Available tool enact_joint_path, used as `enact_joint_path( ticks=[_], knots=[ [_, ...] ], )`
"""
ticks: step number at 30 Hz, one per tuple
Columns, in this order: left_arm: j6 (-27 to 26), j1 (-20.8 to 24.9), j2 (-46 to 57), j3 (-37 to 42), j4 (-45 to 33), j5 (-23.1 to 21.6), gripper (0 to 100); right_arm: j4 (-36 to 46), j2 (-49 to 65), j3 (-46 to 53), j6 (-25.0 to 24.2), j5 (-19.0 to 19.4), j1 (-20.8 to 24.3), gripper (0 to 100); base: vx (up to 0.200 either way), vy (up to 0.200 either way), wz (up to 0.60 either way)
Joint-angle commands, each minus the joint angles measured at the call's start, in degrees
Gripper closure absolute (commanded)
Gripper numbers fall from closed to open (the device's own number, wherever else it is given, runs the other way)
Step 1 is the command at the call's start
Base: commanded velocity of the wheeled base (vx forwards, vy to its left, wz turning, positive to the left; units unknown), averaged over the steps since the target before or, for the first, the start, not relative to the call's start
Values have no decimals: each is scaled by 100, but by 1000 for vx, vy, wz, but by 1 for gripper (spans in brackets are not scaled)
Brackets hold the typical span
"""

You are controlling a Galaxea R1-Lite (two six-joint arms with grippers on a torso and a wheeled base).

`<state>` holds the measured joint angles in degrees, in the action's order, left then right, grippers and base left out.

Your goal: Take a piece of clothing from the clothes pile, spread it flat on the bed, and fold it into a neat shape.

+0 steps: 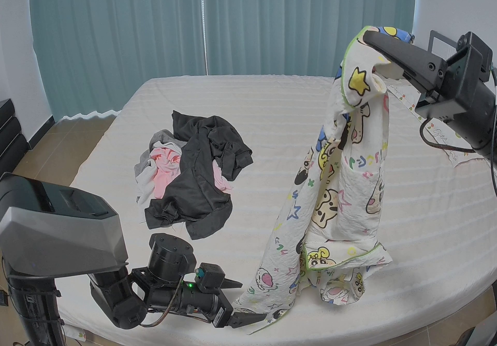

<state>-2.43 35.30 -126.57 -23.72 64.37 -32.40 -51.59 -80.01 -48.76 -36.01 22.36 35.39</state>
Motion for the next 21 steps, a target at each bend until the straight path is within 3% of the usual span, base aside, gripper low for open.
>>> enact_joint_path(
  ticks=[1, 6, 7, 12, 18, 21],
  knots=[
    [128, 56, -271, -106, 76, -117, 0, 0, -76, -72, -2, -12, 12, 100, 0, 0, 0],
    [700, 91, -385, -335, 278, -205, 0, 0, -85, -63, -2, -12, 12, 100, 0, 0, 0],
    [963, 126, -500, -467, 436, -231, 100, -9, -85, -72, -2, -12, 12, 100, 0, 0, 0],
    [1684, 249, -684, -572, 858, -223, 100, -9, -50, -37, -2, -21, 3, 100, 0, 0, 0],
    [1763, 214, -746, -220, 1148, -231, 100, -9, -50, -10, -11, -56, -85, 100, 0, 0, 0],
    [1754, 47, -658, 316, 1447, -223, 100, 0, -41, 16, -2, -223, -243, 100, 0, 0, 0]
  ],
)
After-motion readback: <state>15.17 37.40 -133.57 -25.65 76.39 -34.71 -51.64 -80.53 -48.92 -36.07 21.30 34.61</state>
